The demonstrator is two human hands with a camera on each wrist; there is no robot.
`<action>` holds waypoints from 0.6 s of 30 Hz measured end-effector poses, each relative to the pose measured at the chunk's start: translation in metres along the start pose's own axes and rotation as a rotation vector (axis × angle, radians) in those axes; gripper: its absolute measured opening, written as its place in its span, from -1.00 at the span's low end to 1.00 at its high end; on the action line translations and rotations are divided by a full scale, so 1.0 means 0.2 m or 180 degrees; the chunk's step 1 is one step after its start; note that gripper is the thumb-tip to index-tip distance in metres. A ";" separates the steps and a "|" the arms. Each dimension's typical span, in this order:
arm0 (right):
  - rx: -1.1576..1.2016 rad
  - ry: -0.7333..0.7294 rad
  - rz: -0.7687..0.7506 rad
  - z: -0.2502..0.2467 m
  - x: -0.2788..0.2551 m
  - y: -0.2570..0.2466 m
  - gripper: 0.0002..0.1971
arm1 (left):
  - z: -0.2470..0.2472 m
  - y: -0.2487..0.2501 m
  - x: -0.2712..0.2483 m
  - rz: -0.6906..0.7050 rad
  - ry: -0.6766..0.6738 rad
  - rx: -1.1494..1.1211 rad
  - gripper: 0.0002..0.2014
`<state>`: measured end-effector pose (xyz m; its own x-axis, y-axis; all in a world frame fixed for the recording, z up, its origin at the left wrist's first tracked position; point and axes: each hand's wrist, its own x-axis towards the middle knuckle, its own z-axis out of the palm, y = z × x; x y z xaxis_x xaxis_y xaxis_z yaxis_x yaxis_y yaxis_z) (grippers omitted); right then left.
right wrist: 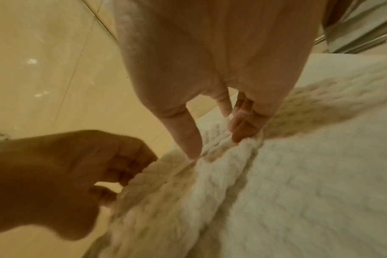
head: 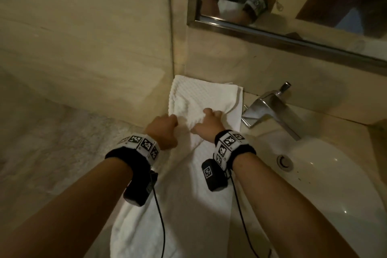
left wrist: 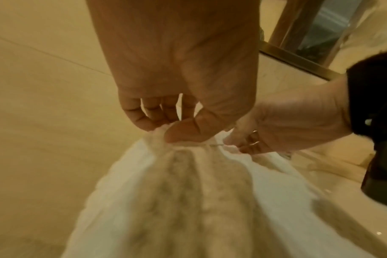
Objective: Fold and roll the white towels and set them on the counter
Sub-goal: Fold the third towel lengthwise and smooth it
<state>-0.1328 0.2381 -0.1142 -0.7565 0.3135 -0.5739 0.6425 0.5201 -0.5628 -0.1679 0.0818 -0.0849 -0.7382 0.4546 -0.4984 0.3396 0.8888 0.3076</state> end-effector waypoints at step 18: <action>-0.1046 0.0505 -0.0790 0.13 -0.12 0.10 -0.13 | 0.17 -0.14 -0.36 -0.0309 -0.0202 0.0990 -0.51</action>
<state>-0.0979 0.2192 -0.1269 -0.9089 0.2519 -0.3322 0.3852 0.8122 -0.4382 -0.1051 0.0273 -0.0849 -0.7414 0.3610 -0.5657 0.4384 0.8988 -0.0010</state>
